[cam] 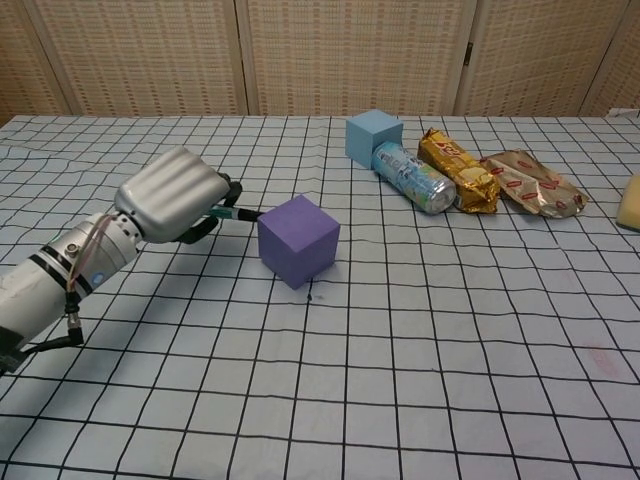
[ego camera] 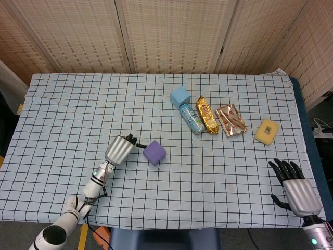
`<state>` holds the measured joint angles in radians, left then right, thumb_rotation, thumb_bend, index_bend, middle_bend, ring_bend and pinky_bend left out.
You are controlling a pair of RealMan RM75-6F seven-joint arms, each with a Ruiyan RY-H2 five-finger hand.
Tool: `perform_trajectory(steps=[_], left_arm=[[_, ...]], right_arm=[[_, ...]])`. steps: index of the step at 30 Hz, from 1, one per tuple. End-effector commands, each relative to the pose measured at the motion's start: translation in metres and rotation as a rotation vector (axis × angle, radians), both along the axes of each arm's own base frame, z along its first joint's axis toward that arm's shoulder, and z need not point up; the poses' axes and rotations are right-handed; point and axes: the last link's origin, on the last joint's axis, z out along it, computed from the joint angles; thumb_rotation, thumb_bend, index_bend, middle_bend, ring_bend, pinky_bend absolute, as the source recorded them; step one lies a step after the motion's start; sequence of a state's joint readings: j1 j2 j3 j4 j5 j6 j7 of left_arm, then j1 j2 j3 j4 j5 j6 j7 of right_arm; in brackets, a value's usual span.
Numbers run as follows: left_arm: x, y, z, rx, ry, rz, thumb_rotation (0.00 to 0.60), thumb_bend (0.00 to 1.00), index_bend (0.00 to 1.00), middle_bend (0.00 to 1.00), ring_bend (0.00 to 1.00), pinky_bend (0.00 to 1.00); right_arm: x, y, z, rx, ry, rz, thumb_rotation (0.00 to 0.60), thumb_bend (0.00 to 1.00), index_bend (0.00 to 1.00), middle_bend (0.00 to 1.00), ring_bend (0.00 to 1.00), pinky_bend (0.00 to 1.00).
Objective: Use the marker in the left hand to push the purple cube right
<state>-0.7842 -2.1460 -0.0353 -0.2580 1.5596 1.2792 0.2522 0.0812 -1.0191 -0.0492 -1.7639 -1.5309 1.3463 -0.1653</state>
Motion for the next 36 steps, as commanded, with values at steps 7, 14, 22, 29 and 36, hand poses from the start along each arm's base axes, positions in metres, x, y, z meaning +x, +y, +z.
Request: perform_trajectory(steps=[7, 14, 22, 29, 36], left_arm=[[0.016, -0.022, -0.025, -0.031, -0.001, -0.035, 0.600, 0.67, 0.85, 0.89, 0.82, 1.00], [0.032, -0.042, -0.039, -0.051, -0.028, -0.086, 0.600, 0.67, 0.85, 0.89, 0.82, 1.00], [0.051, -0.049, -0.048, -0.053, -0.047, -0.090, 0.600, 0.67, 0.85, 0.89, 0.82, 1.00], [0.063, -0.049, -0.056, -0.064, -0.054, -0.082, 0.600, 0.67, 0.85, 0.90, 0.82, 1.00], [0.078, -0.052, -0.067, -0.080, -0.052, -0.090, 0.600, 0.67, 0.85, 0.90, 0.82, 1.00]], right_arm=[[0.003, 0.006, 0.006, -0.002, -0.021, 0.026, 0.600, 0.16, 0.00, 0.00, 0.00, 0.00], [0.004, 0.008, 0.008, 0.009, -0.034, 0.040, 0.600, 0.16, 0.00, 0.00, 0.00, 0.00], [0.007, 0.013, 0.012, 0.007, -0.044, 0.062, 0.600, 0.16, 0.00, 0.00, 0.00, 0.00], [0.007, 0.018, 0.014, 0.011, -0.047, 0.073, 0.600, 0.16, 0.00, 0.00, 0.00, 0.00], [0.006, 0.020, 0.018, 0.005, -0.051, 0.068, 0.600, 0.16, 0.00, 0.00, 0.00, 0.00]])
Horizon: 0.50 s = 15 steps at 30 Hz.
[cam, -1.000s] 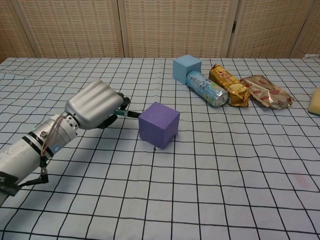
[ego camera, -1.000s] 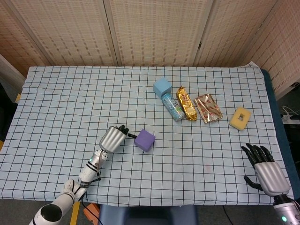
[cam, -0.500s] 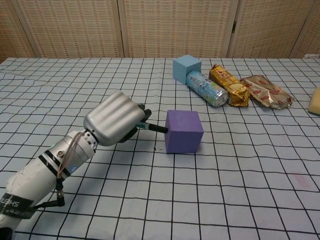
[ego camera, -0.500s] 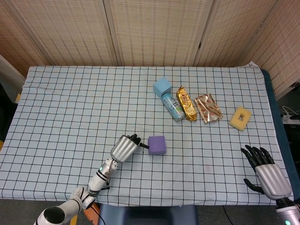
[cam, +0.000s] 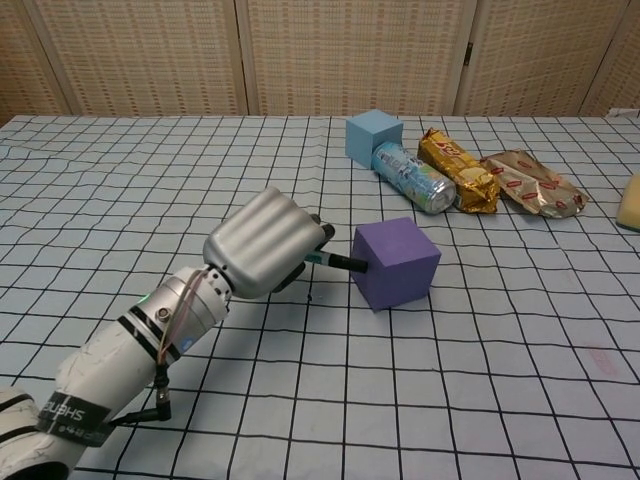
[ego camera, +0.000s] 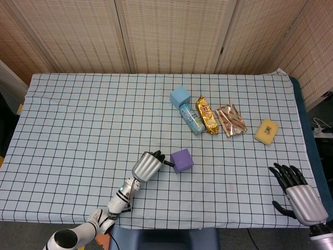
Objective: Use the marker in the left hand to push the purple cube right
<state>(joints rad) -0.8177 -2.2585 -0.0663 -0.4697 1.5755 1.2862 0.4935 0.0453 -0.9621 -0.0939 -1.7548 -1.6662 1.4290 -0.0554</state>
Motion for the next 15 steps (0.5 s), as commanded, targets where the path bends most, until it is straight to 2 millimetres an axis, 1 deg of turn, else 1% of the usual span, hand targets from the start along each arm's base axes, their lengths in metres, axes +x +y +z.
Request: perform_trajectory(steps=[1, 9, 15], left_arm=[[0.006, -0.001, -0.004, -0.007, -0.002, -0.005, 0.600, 0.67, 0.85, 0.90, 0.82, 1.00], [0.025, 0.003, -0.011, -0.038, 0.008, -0.013, 0.600, 0.67, 0.85, 0.90, 0.82, 1.00], [0.033, 0.006, -0.016, -0.065, 0.019, -0.003, 0.600, 0.67, 0.85, 0.90, 0.82, 1.00]], right_arm=[[-0.001, 0.001, 0.001, -0.002, 0.001, -0.003, 0.600, 0.16, 0.00, 0.00, 0.00, 0.00], [-0.003, 0.003, 0.006, -0.020, -0.003, -0.015, 0.600, 0.16, 0.00, 0.00, 0.00, 0.00], [-0.004, 0.004, 0.011, -0.039, -0.006, -0.024, 0.600, 0.16, 0.00, 0.00, 0.00, 0.00]])
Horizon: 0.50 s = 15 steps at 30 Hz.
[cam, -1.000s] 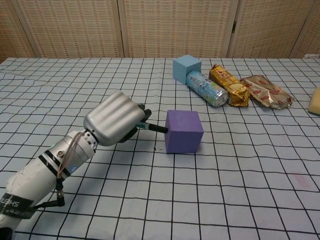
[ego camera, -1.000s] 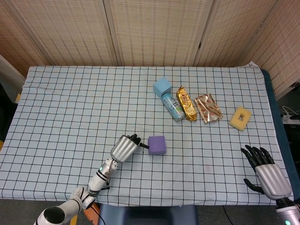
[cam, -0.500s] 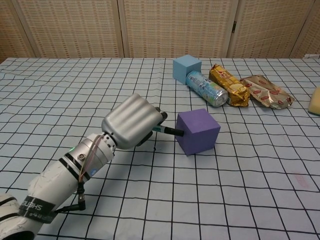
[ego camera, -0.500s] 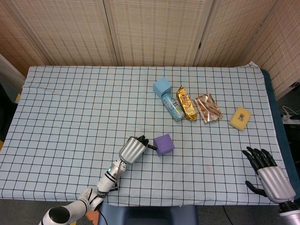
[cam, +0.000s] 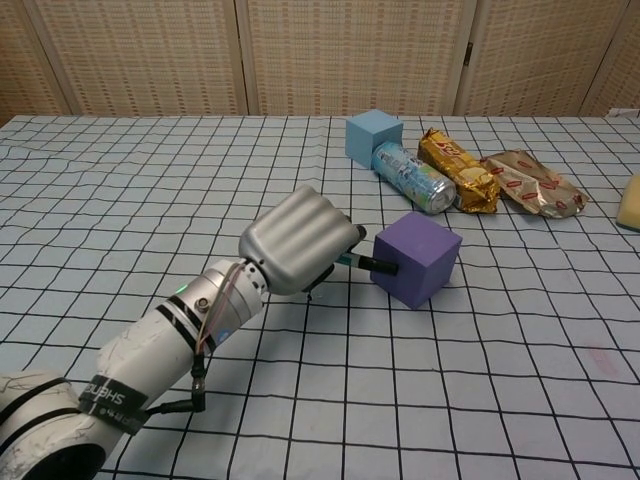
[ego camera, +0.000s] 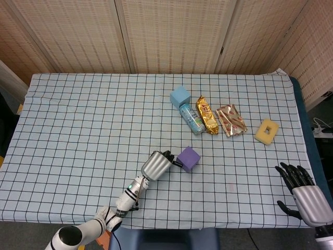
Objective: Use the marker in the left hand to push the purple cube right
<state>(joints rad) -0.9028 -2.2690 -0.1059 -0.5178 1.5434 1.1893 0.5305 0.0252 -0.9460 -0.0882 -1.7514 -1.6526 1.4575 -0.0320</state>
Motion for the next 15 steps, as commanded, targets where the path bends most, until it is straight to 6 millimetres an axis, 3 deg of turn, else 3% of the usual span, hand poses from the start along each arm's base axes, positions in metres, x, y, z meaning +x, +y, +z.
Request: perform_trajectory(steps=[1, 8, 15], left_arm=[[0.004, 0.001, -0.002, -0.011, 0.003, 0.006, 0.600, 0.67, 0.85, 0.90, 0.82, 1.00], [-0.007, -0.005, 0.006, 0.026, -0.033, -0.001, 0.600, 0.67, 0.85, 0.90, 0.82, 1.00], [-0.072, -0.015, 0.046, 0.104, -0.035, 0.025, 0.600, 0.66, 0.85, 0.90, 0.82, 1.00]], right_arm=[[-0.001, 0.000, 0.001, -0.005, 0.000, -0.003, 0.600, 0.16, 0.00, 0.00, 0.00, 0.00], [-0.002, -0.002, 0.001, -0.005, 0.000, -0.012, 0.600, 0.16, 0.00, 0.00, 0.00, 0.00], [0.000, -0.003, -0.006, 0.023, 0.006, -0.002, 0.600, 0.16, 0.00, 0.00, 0.00, 0.00]])
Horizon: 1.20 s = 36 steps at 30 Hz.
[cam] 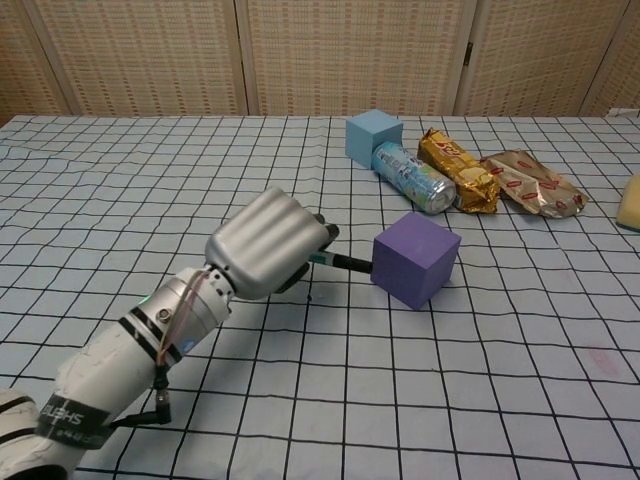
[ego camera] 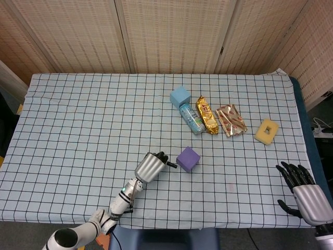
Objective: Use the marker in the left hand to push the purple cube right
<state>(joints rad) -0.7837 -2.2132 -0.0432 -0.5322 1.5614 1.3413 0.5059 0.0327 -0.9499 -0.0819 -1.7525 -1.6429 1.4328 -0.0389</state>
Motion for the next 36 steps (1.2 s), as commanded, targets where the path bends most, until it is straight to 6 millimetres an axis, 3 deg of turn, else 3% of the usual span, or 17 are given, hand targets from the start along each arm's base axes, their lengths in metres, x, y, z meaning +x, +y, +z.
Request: perform_trajectory(steps=[1, 9, 14, 18, 24, 27, 29, 32, 36], left_arm=[[-0.043, -0.006, 0.028, 0.028, 0.009, 0.033, 0.600, 0.66, 0.85, 0.90, 0.82, 1.00], [-0.096, -0.019, 0.080, 0.057, -0.012, 0.109, 0.600, 0.66, 0.85, 0.90, 0.82, 1.00], [-0.134, -0.032, 0.101, 0.068, 0.007, 0.196, 0.600, 0.65, 0.82, 0.87, 0.82, 1.00], [-0.166, -0.040, 0.106, 0.054, 0.075, 0.279, 0.600, 0.62, 0.66, 0.78, 0.82, 1.00], [-0.186, -0.038, 0.106, 0.047, 0.158, 0.344, 0.600, 0.58, 0.38, 0.57, 0.80, 1.00], [-0.191, -0.040, 0.108, 0.016, 0.148, 0.397, 0.600, 0.54, 0.13, 0.30, 0.68, 1.00], [-0.190, -0.043, 0.112, 0.011, 0.141, 0.403, 0.600, 0.51, 0.03, 0.16, 0.58, 0.99], [-0.182, -0.056, 0.120, -0.025, 0.072, 0.402, 0.600, 0.47, 0.00, 0.06, 0.43, 0.83], [-0.164, -0.073, 0.139, -0.057, -0.054, 0.399, 0.600, 0.44, 0.00, 0.02, 0.21, 0.54]], right_arm=[[0.002, -0.001, -0.004, 0.014, 0.004, 0.007, 0.600, 0.16, 0.00, 0.00, 0.00, 0.00], [0.006, -0.004, -0.014, 0.035, 0.015, 0.023, 0.600, 0.16, 0.00, 0.00, 0.00, 0.00], [0.007, -0.006, -0.017, 0.043, 0.019, 0.025, 0.600, 0.16, 0.00, 0.00, 0.00, 0.00], [0.008, -0.007, -0.021, 0.053, 0.024, 0.028, 0.600, 0.16, 0.00, 0.00, 0.00, 0.00], [0.010, -0.007, -0.025, 0.067, 0.030, 0.035, 0.600, 0.16, 0.00, 0.00, 0.00, 0.00], [0.009, -0.007, -0.025, 0.064, 0.031, 0.034, 0.600, 0.16, 0.00, 0.00, 0.00, 0.00], [0.009, -0.007, -0.025, 0.062, 0.032, 0.031, 0.600, 0.16, 0.00, 0.00, 0.00, 0.00], [0.009, -0.007, -0.024, 0.059, 0.033, 0.028, 0.600, 0.16, 0.00, 0.00, 0.00, 0.00], [0.009, -0.006, -0.024, 0.054, 0.034, 0.027, 0.600, 0.16, 0.00, 0.00, 0.00, 0.00]])
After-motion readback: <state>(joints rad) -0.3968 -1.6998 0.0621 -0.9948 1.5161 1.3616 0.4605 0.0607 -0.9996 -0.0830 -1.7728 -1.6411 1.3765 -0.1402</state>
